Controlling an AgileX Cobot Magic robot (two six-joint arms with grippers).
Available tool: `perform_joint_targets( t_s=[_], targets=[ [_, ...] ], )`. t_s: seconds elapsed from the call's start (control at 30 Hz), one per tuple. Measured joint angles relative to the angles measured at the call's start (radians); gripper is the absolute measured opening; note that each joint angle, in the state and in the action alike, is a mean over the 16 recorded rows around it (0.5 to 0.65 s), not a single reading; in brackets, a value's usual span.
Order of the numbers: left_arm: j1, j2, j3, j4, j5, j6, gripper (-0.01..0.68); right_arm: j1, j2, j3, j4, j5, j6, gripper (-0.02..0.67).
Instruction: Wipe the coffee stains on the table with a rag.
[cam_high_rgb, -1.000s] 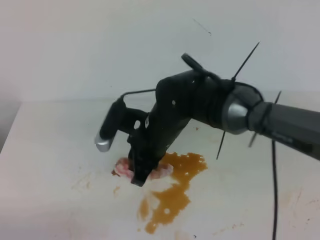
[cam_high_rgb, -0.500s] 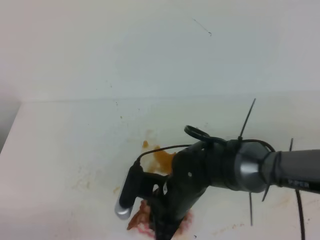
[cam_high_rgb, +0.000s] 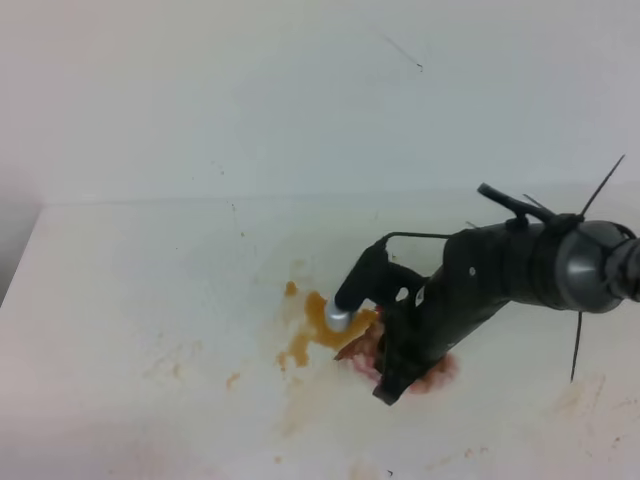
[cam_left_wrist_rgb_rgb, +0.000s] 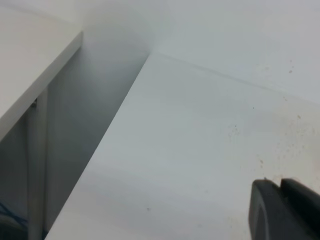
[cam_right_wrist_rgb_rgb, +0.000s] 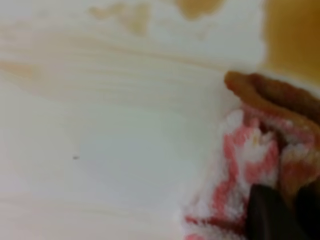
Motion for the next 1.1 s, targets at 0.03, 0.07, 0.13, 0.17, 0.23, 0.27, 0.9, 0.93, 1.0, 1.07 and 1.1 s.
perform_joint_targets(
  t_s=[0.03,0.07,0.13,0.17,0.23,0.27,0.9,0.93,1.0,1.07,1.1],
  targets=[
    [0.0,-0.002,0.0,0.0,0.0,0.0,0.0,-0.013,-0.004,0.001,0.005,-0.008,0.0,0.052],
    [0.0,0.0,0.0,0.0,0.0,0.0,0.0,-0.025,-0.008,0.002,0.011,-0.018,0.0,0.052],
    [0.0,0.002,0.0,0.0,0.0,0.0,0.0,-0.048,-0.019,0.004,0.028,-0.038,0.001,0.052],
    [0.0,0.002,0.0,0.0,0.0,0.0,0.0,-0.059,-0.025,0.004,0.039,-0.049,0.001,0.051],
    [0.0,0.002,0.0,0.0,0.0,0.0,0.0,-0.08,-0.036,0.006,0.063,-0.07,0.001,0.051],
    [0.0,0.002,0.0,0.0,0.0,0.0,0.0,-0.09,-0.04,0.006,0.075,-0.08,0.001,0.051],
    [0.0,-0.002,0.0,0.0,0.0,0.0,0.0,-0.112,0.124,-0.136,0.255,-0.118,-0.004,0.05],
    [0.0,-0.002,0.0,0.0,0.0,0.0,0.0,-0.104,0.14,-0.162,0.26,-0.108,-0.004,0.05],
    [0.0,0.0,0.0,0.0,0.0,0.0,0.0,-0.087,0.173,-0.223,0.268,-0.082,-0.003,0.049],
    [0.0,-0.003,0.0,0.0,0.0,0.0,0.0,-0.071,0.209,-0.291,0.275,-0.05,0.0,0.049],
    [0.0,-0.003,0.0,0.0,0.0,0.0,0.0,-0.064,0.228,-0.327,0.278,-0.033,0.002,0.049]
  ],
)
